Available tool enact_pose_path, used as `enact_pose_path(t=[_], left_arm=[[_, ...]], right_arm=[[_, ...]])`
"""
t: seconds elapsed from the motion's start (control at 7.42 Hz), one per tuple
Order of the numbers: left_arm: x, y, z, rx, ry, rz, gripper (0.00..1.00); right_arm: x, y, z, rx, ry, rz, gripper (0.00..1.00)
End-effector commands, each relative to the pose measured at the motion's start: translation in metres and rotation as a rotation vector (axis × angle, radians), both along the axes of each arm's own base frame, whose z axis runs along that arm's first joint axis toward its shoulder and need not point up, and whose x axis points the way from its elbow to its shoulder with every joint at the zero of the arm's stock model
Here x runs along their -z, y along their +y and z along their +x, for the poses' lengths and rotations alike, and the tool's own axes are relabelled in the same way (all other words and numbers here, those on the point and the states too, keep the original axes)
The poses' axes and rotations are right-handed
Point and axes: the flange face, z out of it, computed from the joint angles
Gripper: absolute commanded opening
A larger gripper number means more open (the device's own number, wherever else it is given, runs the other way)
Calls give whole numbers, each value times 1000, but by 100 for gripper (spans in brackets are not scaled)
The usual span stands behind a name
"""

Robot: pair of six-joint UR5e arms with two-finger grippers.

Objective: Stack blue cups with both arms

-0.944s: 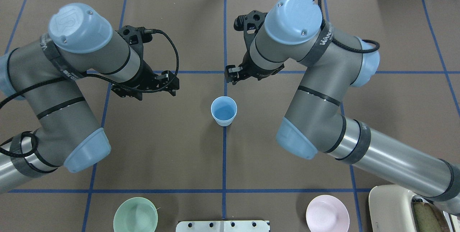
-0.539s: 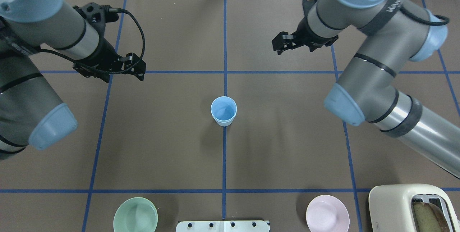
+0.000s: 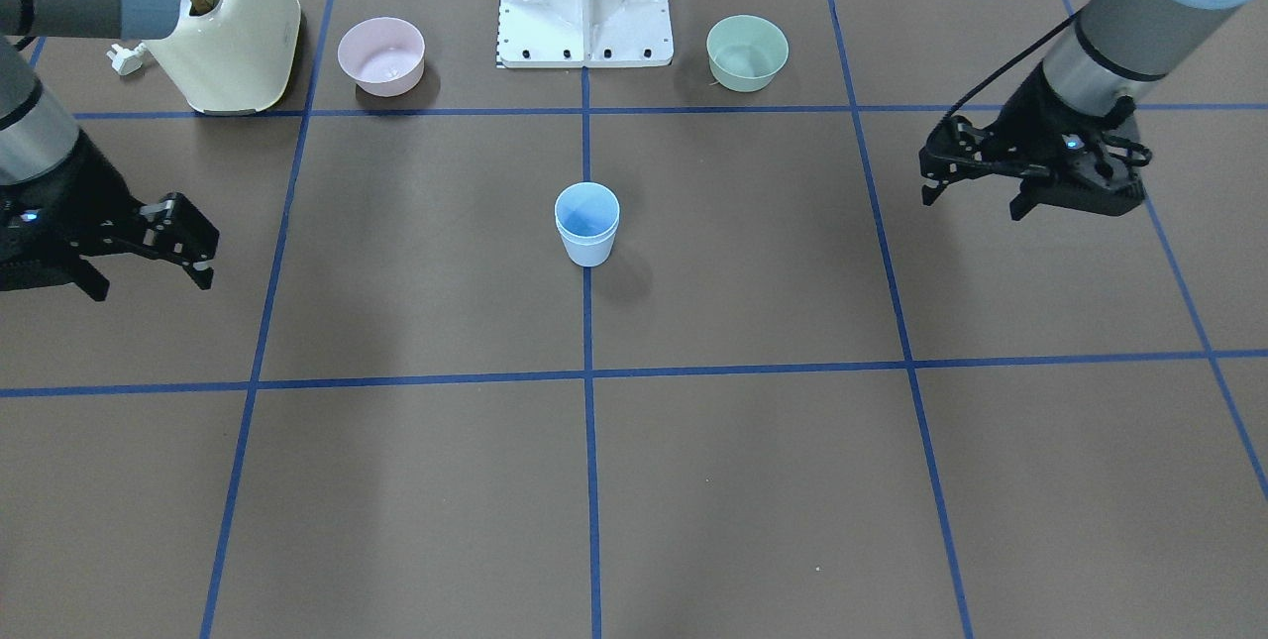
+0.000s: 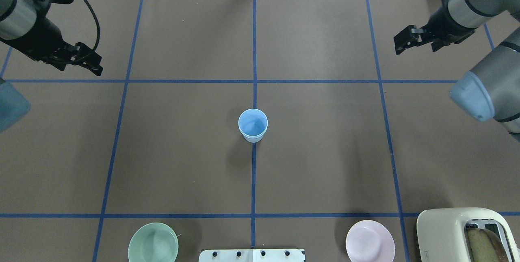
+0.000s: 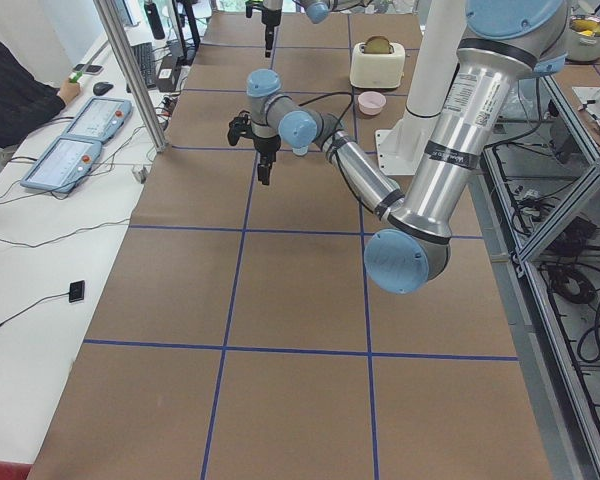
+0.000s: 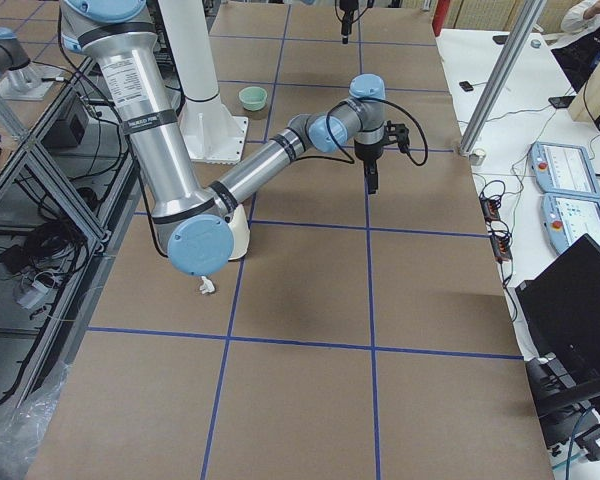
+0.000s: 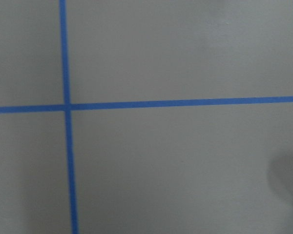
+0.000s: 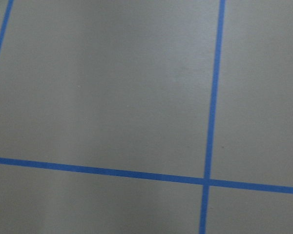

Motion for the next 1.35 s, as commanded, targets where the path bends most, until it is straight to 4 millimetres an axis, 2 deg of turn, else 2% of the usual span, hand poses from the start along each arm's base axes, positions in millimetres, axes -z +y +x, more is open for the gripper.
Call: enact_pose_path(t=[0.0,0.27,0.4,0.54,0.67,0.81,1.08,1.21], left_arm=[[-68,-17,-75,-56,-24,45,99],[-123,-39,-136,-40,-64,42,99],[-148,-48,-165,-23,-79,30,99],[-172,-54,-191,-20,-90,22,99],[-190,-56,-204,-1,-95,-13,99],[-215,-49,-213,7,-97,-48,99],[-246,-28,-216,5,-103,-95,99],[-253,-24,-216,5,-96,-91,99]], right_arm=[[-68,9,91,31,15,-11,100],[-134,33,156,-56,15,-129,100],[-153,32,186,-94,19,-156,100],[-178,39,203,-64,28,-153,100],[-201,38,221,-64,27,-170,100],[-221,40,227,-73,10,-214,100],[-225,39,227,-74,9,-223,100],[-225,39,227,-74,9,-223,100]])
